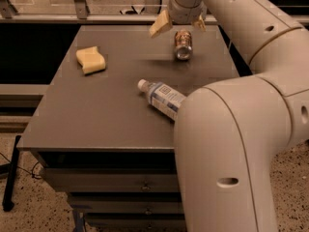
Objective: Place orange can upright
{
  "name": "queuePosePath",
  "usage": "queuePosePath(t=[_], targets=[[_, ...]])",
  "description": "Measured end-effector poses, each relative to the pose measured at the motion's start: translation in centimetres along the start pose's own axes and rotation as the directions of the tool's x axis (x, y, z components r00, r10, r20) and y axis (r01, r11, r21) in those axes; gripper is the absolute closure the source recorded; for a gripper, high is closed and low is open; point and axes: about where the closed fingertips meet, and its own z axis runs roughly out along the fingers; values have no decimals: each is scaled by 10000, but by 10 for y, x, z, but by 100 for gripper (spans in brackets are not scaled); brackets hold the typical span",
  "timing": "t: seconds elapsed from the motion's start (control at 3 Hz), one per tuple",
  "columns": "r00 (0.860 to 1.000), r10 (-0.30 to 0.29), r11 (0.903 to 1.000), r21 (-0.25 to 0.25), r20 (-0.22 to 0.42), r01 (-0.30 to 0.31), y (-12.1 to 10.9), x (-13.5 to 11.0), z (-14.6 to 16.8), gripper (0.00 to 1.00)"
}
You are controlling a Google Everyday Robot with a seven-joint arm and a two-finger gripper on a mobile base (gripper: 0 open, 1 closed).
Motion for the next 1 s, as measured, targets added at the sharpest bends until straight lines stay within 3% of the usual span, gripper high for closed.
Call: queuePosePath(t=[0.33,1.0], targets=[[9998,65,9989,457,199,-74,-16,-7,9,0],[9993,26,9971,755,379,-55,-28,-22,39,0]])
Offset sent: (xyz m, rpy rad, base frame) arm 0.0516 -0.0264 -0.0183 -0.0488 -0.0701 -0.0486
